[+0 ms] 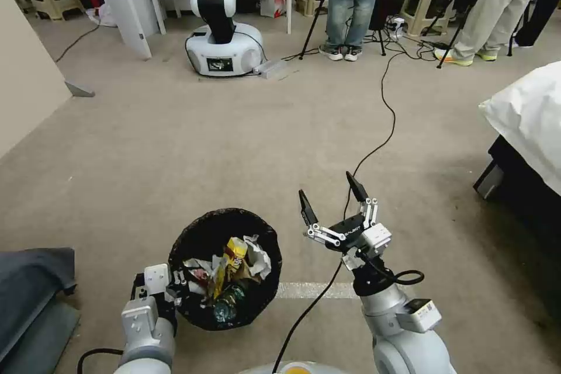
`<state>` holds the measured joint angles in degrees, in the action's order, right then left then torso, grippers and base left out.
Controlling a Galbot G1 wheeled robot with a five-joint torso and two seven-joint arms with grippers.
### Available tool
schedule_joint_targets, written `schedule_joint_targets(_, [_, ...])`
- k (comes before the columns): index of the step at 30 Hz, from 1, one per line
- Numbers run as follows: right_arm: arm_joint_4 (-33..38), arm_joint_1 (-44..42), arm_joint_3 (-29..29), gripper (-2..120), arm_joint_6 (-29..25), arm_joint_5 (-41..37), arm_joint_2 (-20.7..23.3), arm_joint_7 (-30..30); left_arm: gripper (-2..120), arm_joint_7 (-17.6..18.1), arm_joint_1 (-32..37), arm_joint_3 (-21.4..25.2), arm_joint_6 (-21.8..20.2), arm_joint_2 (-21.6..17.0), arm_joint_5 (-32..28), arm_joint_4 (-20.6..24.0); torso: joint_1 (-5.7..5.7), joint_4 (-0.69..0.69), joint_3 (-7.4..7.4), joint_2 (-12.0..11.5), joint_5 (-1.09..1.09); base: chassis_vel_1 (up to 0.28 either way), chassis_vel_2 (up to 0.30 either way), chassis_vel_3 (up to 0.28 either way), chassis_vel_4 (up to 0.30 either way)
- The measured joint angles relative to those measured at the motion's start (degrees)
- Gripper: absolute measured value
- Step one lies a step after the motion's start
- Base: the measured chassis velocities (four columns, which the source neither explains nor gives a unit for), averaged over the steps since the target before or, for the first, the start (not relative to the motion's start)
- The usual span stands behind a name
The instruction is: Pick up the trash bin, then pick up the garbage from the floor and place it into the trash bin.
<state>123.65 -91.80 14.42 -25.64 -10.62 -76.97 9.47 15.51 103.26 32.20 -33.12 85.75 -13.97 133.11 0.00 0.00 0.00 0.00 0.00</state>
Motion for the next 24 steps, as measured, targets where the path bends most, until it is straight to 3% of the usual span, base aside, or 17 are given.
schedule_joint_targets(8, [-0.17, -0.21, -0.4, 100, -0.48, 0.01, -0.16, 0.39, 0, -1.33, -4.06, 1.05, -5.5, -0.5, -5.9, -0.93, 0.0, -0.01, 0.0, 0.0, 0.0, 0.0, 0.0, 0.0, 0.0])
schedule_joint_targets(24, [-1.2, 0.46, -2.7, 100, -0.48, -0.12, 0.18, 0.85, 0, -2.26, -7.6, 4.19, -5.32, 0.52, -8.68, -6.58, 0.0, 0.0, 0.0, 0.0, 0.0, 0.0, 0.0, 0.0, 0.0])
